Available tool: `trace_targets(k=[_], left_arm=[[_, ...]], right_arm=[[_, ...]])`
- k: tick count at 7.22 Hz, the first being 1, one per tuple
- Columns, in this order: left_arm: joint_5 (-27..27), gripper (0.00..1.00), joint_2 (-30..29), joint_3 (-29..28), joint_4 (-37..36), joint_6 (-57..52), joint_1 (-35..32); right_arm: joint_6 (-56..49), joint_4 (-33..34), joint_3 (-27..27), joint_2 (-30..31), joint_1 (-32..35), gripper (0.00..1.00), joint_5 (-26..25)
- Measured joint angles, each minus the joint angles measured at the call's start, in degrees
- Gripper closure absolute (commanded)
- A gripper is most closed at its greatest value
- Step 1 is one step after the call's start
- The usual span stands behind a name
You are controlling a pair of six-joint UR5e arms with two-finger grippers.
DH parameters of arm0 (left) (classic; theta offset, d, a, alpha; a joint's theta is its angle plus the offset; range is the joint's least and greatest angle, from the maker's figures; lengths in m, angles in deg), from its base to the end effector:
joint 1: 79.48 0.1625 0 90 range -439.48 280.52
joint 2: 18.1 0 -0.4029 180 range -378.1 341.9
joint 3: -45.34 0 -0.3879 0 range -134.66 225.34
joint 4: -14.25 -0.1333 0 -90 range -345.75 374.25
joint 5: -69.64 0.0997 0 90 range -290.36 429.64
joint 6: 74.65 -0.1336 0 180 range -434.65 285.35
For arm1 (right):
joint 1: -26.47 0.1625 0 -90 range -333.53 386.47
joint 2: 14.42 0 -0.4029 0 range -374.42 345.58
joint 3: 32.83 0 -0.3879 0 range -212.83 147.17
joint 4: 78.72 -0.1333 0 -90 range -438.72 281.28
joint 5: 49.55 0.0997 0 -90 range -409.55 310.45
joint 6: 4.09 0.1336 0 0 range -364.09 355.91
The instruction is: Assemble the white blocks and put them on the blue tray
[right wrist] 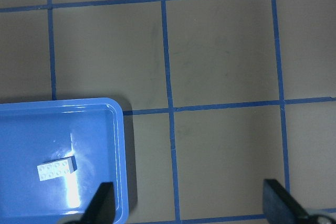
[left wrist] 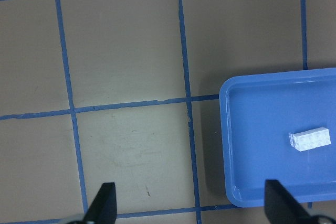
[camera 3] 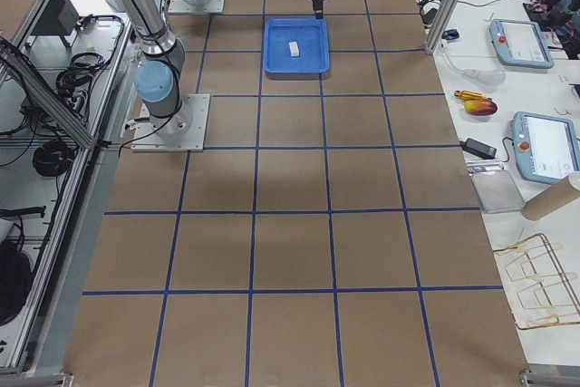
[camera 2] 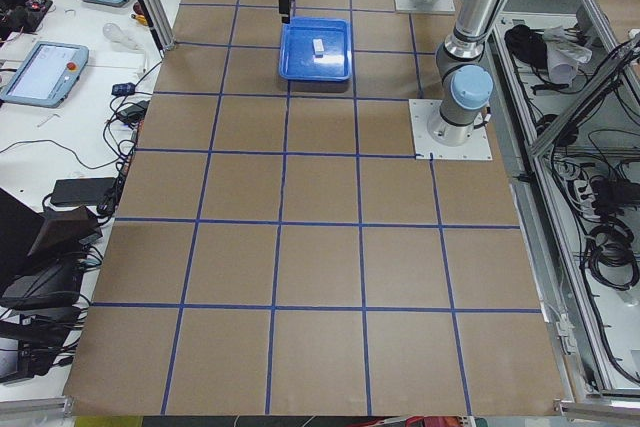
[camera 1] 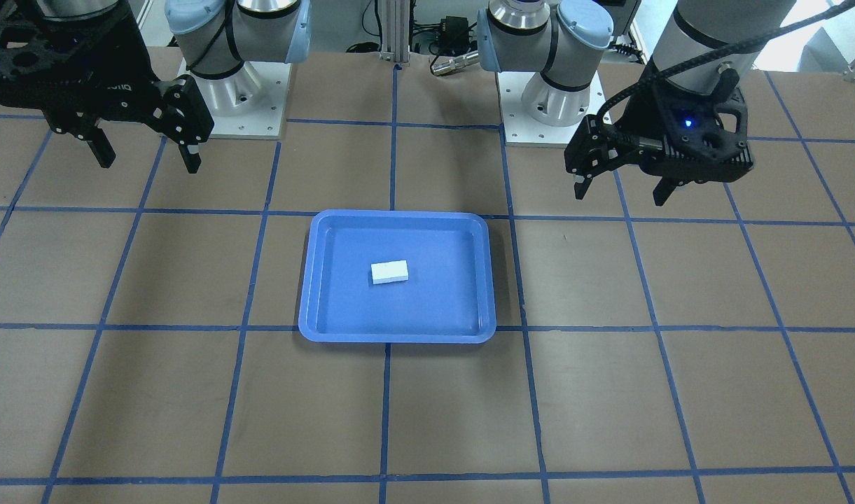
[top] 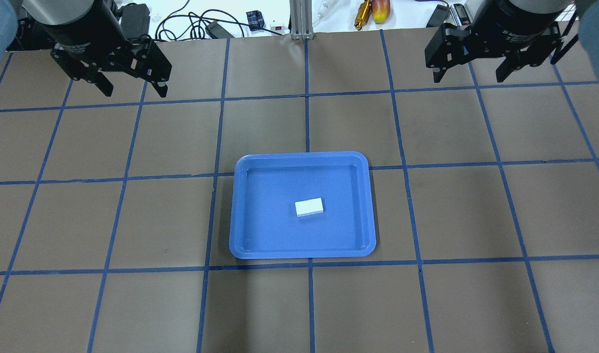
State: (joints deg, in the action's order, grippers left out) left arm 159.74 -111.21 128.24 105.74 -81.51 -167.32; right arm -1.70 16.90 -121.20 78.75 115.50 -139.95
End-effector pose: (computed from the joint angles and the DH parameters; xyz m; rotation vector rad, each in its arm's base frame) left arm -0.1136 -0.5189 0.4627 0.1285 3.1331 -0.0680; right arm 0.1241 -0.4886 0.4839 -0.0926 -3.1225 0.2850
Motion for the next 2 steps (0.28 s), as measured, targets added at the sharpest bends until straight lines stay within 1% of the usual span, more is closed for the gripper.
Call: trace_targets(k=[2], left_arm=[[0.1,0.00,0.3,0.5,0.1,0.0,-0.1]], right_arm=[[0.4,0.1,0.0,0.0,0.0,0.00,0.0]])
